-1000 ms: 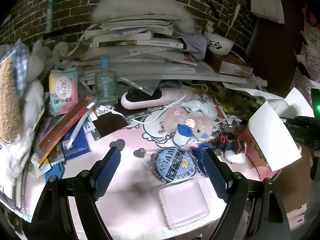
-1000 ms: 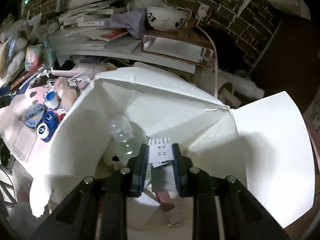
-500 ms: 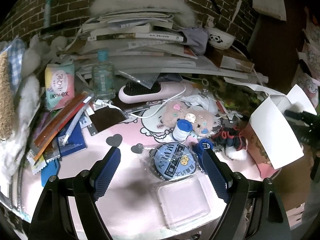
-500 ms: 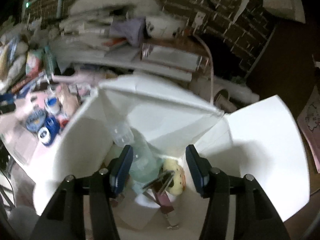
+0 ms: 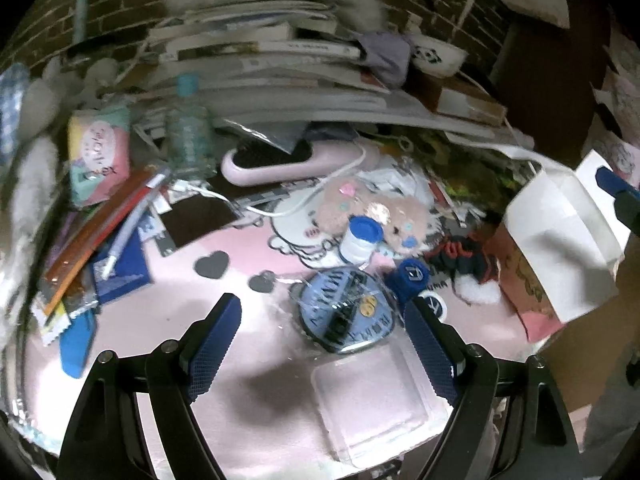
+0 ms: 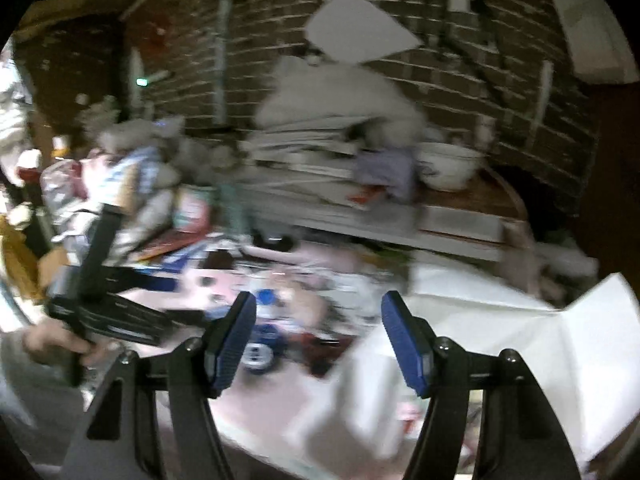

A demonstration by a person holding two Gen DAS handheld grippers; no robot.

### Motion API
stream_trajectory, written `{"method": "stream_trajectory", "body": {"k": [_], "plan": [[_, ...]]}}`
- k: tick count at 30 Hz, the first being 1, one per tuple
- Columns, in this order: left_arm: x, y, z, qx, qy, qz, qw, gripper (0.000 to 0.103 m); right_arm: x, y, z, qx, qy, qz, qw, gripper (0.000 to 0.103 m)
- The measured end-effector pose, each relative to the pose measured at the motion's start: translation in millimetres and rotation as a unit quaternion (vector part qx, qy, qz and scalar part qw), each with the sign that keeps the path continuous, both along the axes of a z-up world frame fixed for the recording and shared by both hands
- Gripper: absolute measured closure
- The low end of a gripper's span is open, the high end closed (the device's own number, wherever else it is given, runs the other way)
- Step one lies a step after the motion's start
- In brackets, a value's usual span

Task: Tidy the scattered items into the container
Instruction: 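Reach the left tool toward the blue round badge in its clear bag, then grasp the clear bag holding the blue badge with the left tool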

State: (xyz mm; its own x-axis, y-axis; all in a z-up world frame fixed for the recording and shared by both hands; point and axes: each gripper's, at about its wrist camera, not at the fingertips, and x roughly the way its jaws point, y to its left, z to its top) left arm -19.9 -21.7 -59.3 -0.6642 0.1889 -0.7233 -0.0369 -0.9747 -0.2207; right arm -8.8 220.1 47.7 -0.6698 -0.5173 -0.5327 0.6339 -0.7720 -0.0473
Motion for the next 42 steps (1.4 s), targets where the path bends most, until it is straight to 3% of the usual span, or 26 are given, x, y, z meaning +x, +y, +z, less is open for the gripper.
{"method": "stream_trajectory", "body": {"k": [4,10,14,21,34,42], "plan": [[-4.5,6.9,-8.8,-0.013,-0.006,-0.019,0.9997,0.022,16.3,-22.3,-16.8,-0.013,-0.026,0.051,0.998,0.029],[-19.1,11.2,-21.3,-0.011,-0.026,-0.028,0.9992,0.022,28.4,-32.6,-57.0,-0.014,-0.080,0.082,0.993,0.028],[-25.3,16.1,-26.0,-0.009,-0.034,-0.031,0.9989,0.022,40.3,-37.8,-76.8,-0.016,-0.083,0.105,0.991,0.021],[-31.0,19.9,-28.1,-0.020,-0.033,-0.027,0.9989,0.022,46.7,-43.7,-100.3,-0.024,-0.122,0.139,0.983,0.021],[-35.6,30.3,-36.3,-0.047,-0.030,-0.020,0.9982,0.012,38.1,-38.0,-115.4,-0.040,-0.154,0.126,0.979,0.021],[-34.0,32.6,-34.9,-0.037,-0.022,-0.034,0.9985,0.027,33.8,-36.3,-118.1,-0.045,-0.162,0.118,0.979,0.021]]}}
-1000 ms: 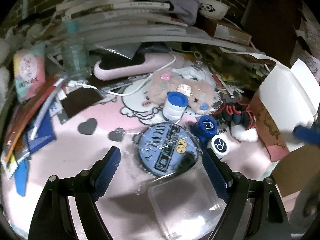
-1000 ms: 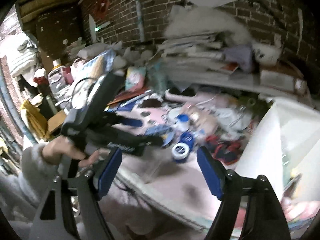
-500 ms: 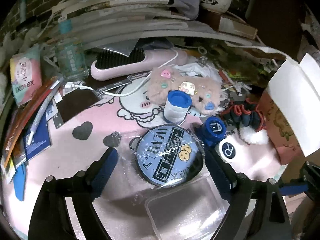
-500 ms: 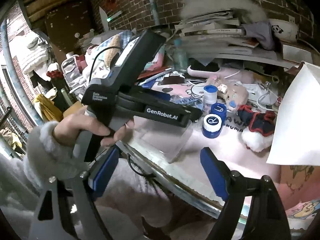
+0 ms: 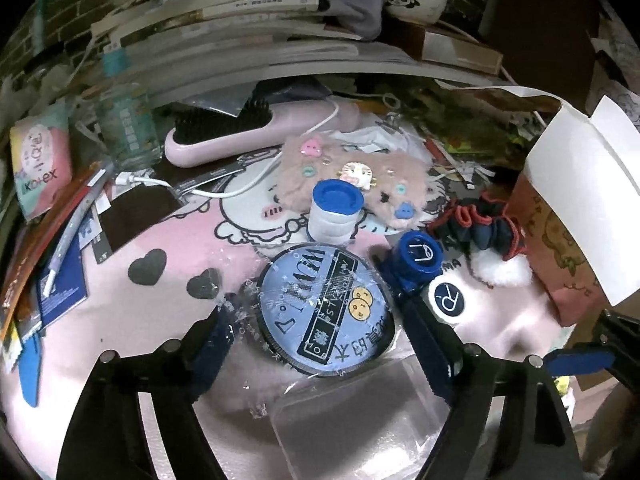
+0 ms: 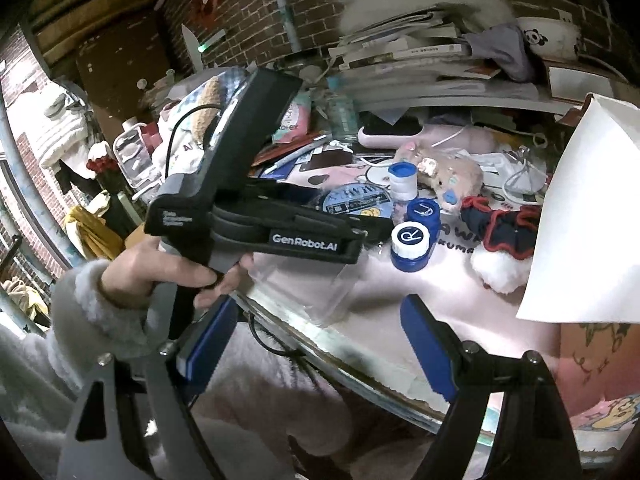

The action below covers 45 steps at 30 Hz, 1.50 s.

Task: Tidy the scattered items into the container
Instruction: 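Grasp the clear bag holding the blue badge with the left tool, then carry the clear badge bag into the white box and open the left tool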

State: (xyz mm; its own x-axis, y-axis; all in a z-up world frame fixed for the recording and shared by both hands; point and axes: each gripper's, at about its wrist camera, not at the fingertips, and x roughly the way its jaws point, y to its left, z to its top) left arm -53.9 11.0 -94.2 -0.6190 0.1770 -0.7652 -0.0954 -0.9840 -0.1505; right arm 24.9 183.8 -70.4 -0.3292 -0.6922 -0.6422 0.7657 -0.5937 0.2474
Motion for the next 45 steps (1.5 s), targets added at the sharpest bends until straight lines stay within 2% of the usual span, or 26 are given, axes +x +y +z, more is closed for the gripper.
{"method": "stream_trajectory", "body": {"k": [1,2,6,16,22,29,37,41,45], "plan": [[0.2,-1.3,0.5,0.003,0.000,0.002,1.0000,0.035,-0.9,0.0,-0.4,0.000,-0.001,0.000,1.000,0.021],[0.5,-2.7,0.8,0.007,0.000,0.002,1.0000,0.037,-1.3,0.2,-0.9,-0.001,-0.001,-0.001,1.000,0.021],[2.4,-5.6,3.3,0.030,0.000,-0.003,0.9995,0.059,-2.4,0.3,-2.0,-0.002,-0.004,-0.003,1.000,0.021],[9.3,-11.6,21.6,0.057,0.029,-0.010,0.9979,0.084,-2.6,1.1,-1.8,-0.005,-0.003,-0.009,1.000,0.021],[13.7,-16.3,31.4,0.074,0.044,-0.014,0.9962,0.090,-3.0,1.9,-1.1,-0.009,-0.005,-0.013,1.000,0.021],[19.4,-22.9,45.3,0.089,0.058,-0.015,0.9942,0.091,-3.1,2.7,0.6,-0.012,-0.001,-0.017,1.000,0.021],[20.9,-20.9,79.4,0.090,0.082,-0.026,0.9923,0.091,-9.7,4.6,-2.9,-0.004,0.010,-0.053,0.999,0.021],[15.8,-7.6,99.3,0.103,0.092,-0.058,0.9887,0.091,-14.7,8.5,-5.7,-0.007,0.003,-0.069,0.998,0.021],[7.0,17.9,121.5,0.120,0.099,-0.109,0.9818,0.091,-18.7,12.4,-8.2,-0.012,-0.005,-0.079,0.997,0.021]]}}
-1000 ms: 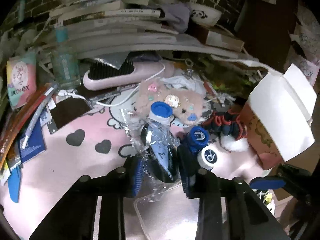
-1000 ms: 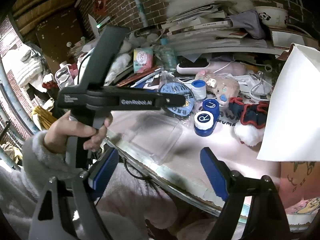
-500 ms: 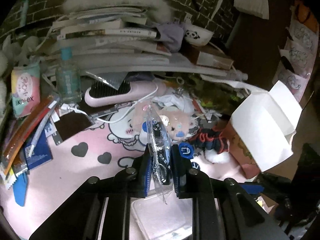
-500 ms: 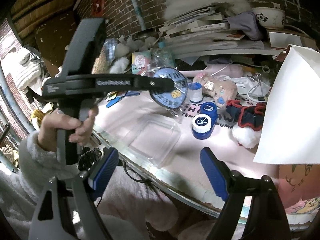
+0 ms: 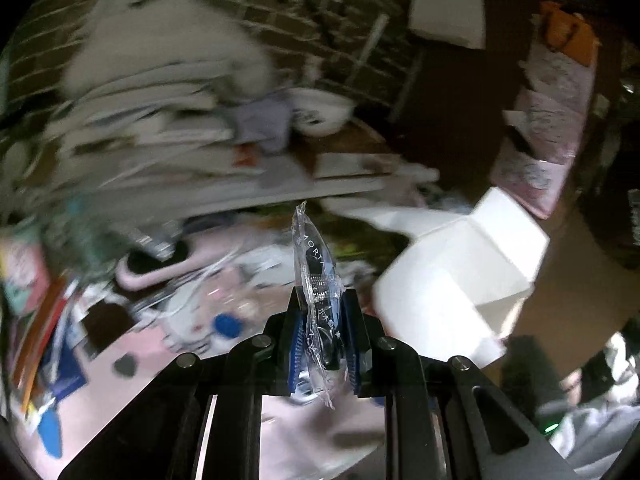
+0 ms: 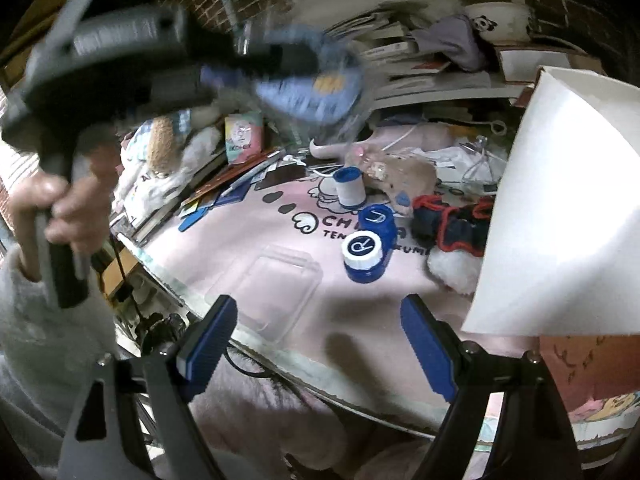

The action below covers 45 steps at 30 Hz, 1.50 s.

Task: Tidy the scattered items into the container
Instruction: 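Carry the clear badge bag into the white box and open the left tool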

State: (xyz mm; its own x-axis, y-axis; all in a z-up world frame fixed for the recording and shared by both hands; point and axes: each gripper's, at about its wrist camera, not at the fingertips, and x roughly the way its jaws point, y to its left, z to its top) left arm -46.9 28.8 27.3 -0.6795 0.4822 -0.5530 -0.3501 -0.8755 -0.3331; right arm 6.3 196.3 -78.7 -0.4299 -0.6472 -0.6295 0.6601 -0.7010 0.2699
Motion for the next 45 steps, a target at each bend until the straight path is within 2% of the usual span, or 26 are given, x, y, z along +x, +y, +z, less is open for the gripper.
{"method": "stream_trajectory", "body": {"k": [4,9,13,24,35,36,38,40,42,45], "plan": [[-10.5,37.3,19.8,0.018,0.002,-0.071,0.9973,0.090,-0.4,1.9,-1.3,-0.004,-0.005,0.003,1.000,0.021],[-25.1,90.2,37.5,-0.002,-0.002,-0.135,0.9908,0.090,1.0,4.1,-2.4,-0.006,-0.008,0.003,1.000,0.021],[-36.3,126.4,42.5,-0.028,-0.017,-0.169,0.9850,0.090,0.7,5.5,-2.9,-0.008,-0.011,0.004,1.000,0.021],[-64.3,192.1,26.2,-0.107,-0.094,-0.203,0.9688,0.090,-0.8,11.5,-5.4,-0.023,-0.019,0.001,1.000,0.021],[-88.4,216.5,-11.1,-0.151,-0.153,-0.195,0.9570,0.090,1.2,22.2,-6.1,-0.031,-0.021,-0.003,0.999,0.021],[-88.9,217.1,-13.3,-0.154,-0.155,-0.193,0.9565,0.088,1.3,22.3,-6.2,-0.032,-0.022,-0.003,0.999,0.021],[-89.8,217.5,-14.7,-0.159,-0.154,-0.189,0.9566,0.077,1.3,22.6,-6.0,-0.032,-0.023,-0.003,0.999,0.021],[-89.2,216.6,-13.1,-0.162,-0.148,-0.184,0.9581,0.052,1.3,22.9,-6.1,-0.032,-0.023,-0.003,0.999,0.021],[-88.3,215.0,-8.4,-0.164,-0.138,-0.178,0.9605,0.039,1.3,23.1,-6.3,-0.033,-0.023,-0.003,0.999,0.021],[-83.5,211.7,2.1,-0.166,-0.116,-0.174,0.9638,0.036,1.7,23.2,-7.4,-0.031,-0.023,-0.002,0.999,0.021]]}}
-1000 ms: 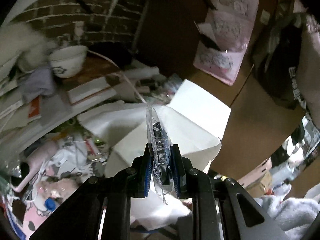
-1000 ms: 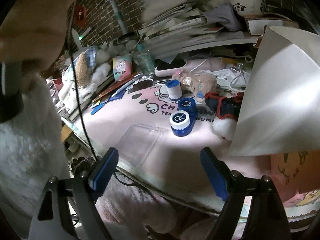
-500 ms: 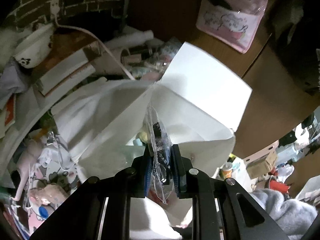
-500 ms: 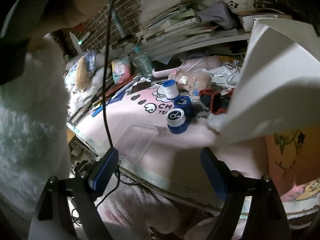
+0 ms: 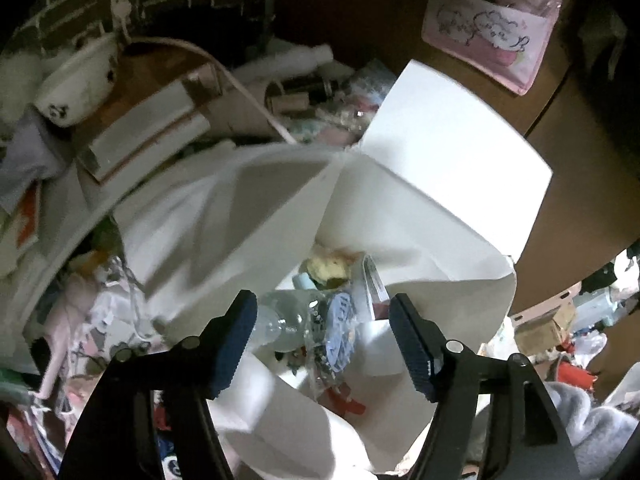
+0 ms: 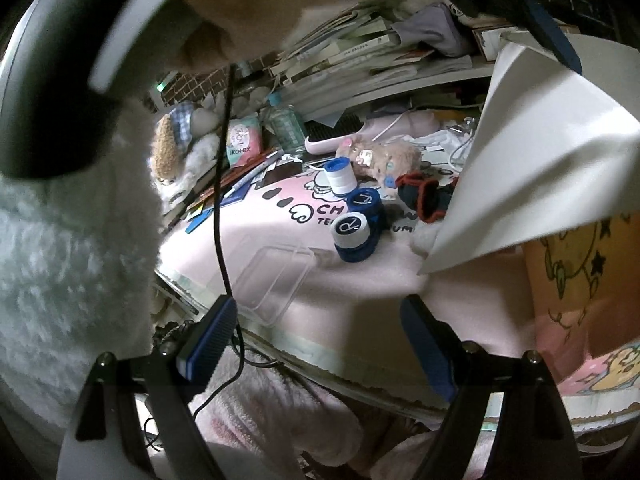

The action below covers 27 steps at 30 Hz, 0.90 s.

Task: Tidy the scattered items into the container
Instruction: 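Carry the clear badge bag into the white box and open the left tool, then reach the right tool to the blue-and-white round case and grasp it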

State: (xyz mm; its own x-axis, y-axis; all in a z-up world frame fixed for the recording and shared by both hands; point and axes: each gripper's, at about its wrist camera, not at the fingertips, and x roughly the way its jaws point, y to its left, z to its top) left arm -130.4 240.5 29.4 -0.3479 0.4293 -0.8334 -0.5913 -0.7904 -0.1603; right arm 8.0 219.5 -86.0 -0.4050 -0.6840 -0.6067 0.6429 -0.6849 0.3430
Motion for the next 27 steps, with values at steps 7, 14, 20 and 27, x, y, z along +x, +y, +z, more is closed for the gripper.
{"method": "stream_trajectory", "body": {"k": [7,14,20,27], "plan": [[14.1,-30.7,33.1,0.004,0.066,0.031,0.9973,0.024,0.0,-2.4,-0.6,0.004,0.005,-0.001,1.000,0.021],[38.9,-85.8,48.4,0.017,0.117,0.089,0.9889,0.021,0.8,-13.9,-1.5,0.023,0.029,-0.003,0.999,0.021],[69.1,-141.0,37.5,0.047,0.168,0.159,0.9716,0.018,4.4,-25.5,-1.2,0.048,0.064,-0.007,0.997,0.031],[107.9,-211.0,11.1,0.114,0.188,0.240,0.9454,0.017,-2.0,-45.1,-4.6,0.083,0.083,-0.035,0.992,0.054]]}}
